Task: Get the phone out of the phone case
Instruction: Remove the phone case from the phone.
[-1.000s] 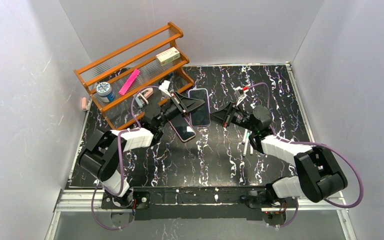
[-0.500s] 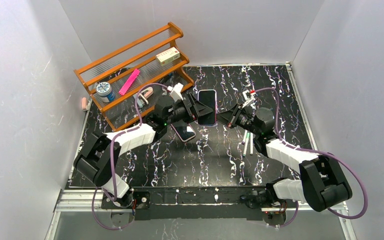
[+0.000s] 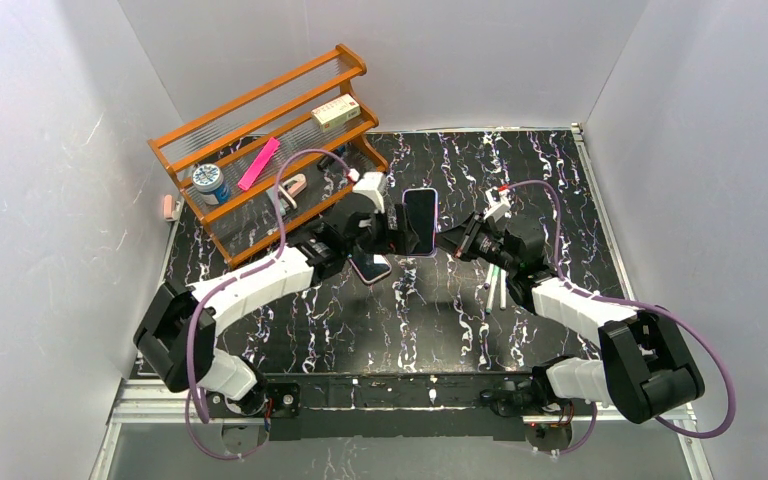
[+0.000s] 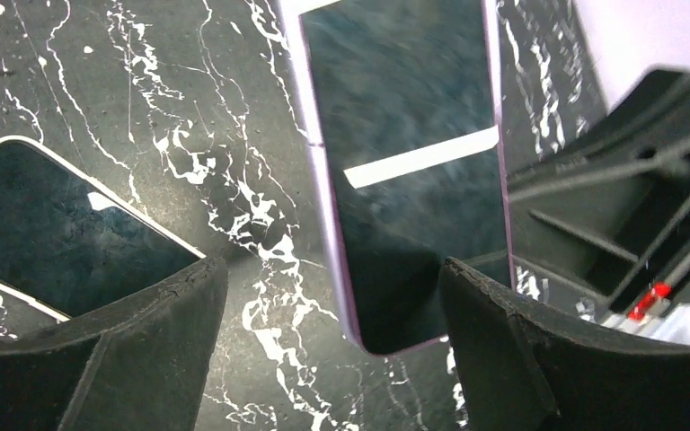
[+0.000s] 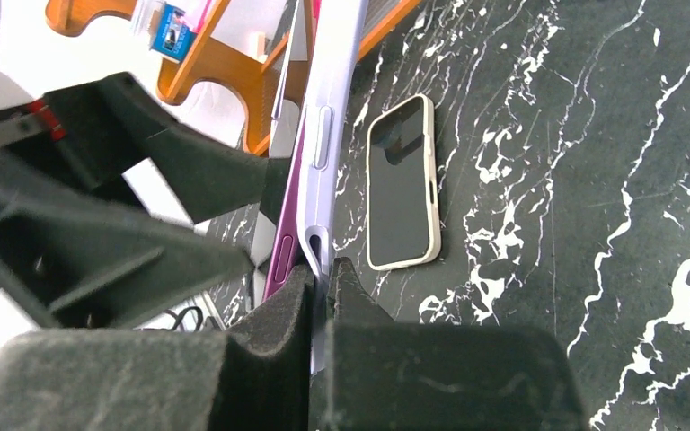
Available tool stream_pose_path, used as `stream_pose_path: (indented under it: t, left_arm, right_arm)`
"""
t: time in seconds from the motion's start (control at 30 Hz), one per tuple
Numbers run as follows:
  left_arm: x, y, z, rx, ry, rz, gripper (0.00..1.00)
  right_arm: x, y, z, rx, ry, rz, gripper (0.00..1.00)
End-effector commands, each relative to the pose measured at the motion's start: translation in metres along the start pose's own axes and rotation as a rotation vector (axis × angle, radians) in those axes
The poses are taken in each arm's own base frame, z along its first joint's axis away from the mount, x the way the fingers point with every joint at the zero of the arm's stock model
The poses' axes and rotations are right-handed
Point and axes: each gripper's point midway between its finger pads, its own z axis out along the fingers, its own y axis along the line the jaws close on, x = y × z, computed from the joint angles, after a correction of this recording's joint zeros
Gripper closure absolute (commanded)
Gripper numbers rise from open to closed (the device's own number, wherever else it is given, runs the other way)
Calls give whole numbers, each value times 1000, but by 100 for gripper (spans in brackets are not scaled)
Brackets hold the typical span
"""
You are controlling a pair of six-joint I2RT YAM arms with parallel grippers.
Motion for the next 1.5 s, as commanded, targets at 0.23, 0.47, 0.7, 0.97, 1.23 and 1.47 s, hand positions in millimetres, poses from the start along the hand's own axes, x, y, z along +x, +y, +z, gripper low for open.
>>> stream_pose_path:
  t: [0.23,0.47,0.7,0.97,1.23,1.47]
  left_arm:
    - [3,-37,-15,-142,-27,459,22]
    - [12,-49,-13,-234,-22,621,30]
    - [14,-50,-13,-351,-36,762,45]
    - [16,-43,-6,-470,-48,887,49]
    - [26,-44,7,-580,-61,1045,49]
    - [36,-32,18,-634,-60,1128,60]
  right_arm:
    - [-25,24,7,-65,-58,-9,99]
    - [-24,21,7,-46,-53,6,99]
    - [-24,22,6,-41,-53,9,99]
    - [-25,27,4,-58,-51,19,99]
    - [-20,38,-1,-90,-30,73,99]
    - [-21,44,-5,-113,-42,85,99]
